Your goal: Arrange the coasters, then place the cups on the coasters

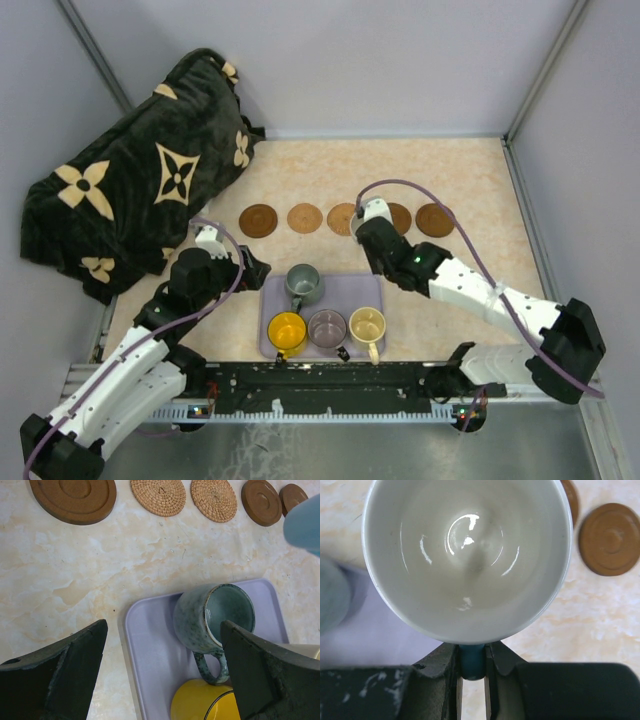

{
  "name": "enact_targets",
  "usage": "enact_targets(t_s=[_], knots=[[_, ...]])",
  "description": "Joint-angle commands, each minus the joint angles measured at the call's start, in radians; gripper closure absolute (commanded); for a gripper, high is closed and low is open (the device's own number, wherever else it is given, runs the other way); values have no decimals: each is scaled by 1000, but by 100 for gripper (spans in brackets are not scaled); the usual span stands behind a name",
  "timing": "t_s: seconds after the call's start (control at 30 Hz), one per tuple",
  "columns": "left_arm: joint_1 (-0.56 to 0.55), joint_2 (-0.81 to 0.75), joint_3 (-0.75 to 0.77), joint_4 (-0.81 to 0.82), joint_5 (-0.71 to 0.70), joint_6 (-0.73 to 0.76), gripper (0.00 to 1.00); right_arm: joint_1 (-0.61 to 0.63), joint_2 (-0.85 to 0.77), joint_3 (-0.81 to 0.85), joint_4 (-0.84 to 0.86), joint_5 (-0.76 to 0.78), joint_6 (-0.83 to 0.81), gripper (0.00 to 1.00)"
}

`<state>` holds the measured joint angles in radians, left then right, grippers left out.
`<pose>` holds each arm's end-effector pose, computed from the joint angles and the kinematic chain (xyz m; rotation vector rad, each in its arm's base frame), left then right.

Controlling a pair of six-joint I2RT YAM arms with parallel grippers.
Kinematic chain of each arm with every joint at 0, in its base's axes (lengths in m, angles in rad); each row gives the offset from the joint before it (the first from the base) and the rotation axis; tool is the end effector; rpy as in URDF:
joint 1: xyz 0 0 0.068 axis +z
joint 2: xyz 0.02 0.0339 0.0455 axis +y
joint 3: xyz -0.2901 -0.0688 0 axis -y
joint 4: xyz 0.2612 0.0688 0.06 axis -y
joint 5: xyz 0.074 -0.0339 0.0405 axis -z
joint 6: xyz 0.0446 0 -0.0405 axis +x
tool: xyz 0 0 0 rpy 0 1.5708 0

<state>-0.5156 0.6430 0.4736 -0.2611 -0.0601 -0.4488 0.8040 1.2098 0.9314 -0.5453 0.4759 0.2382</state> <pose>0.1432 -0.0781 0.2531 0.0289 2.0443 -0.5533 0.1968 0.1748 0.2874 -0.4267 2.2412 -0.0346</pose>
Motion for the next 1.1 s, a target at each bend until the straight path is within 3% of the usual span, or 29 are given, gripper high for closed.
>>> enact_targets(t_s=[0.0, 0.2, 0.5, 1.07], knots=[[-8, -10, -8, 18, 9, -4, 0, -154, -34, 94, 84, -11, -53, 99], [-9, 2, -10, 32, 15, -5, 0, -390, 36, 188, 58, -128, -83, 98], [-8, 17, -14, 40, 20, 1, 0, -621, 169, 221, 97, -270, -92, 98], [-8, 60, -14, 71, 14, 16, 0, -748, 293, 183, 185, -333, -98, 98]])
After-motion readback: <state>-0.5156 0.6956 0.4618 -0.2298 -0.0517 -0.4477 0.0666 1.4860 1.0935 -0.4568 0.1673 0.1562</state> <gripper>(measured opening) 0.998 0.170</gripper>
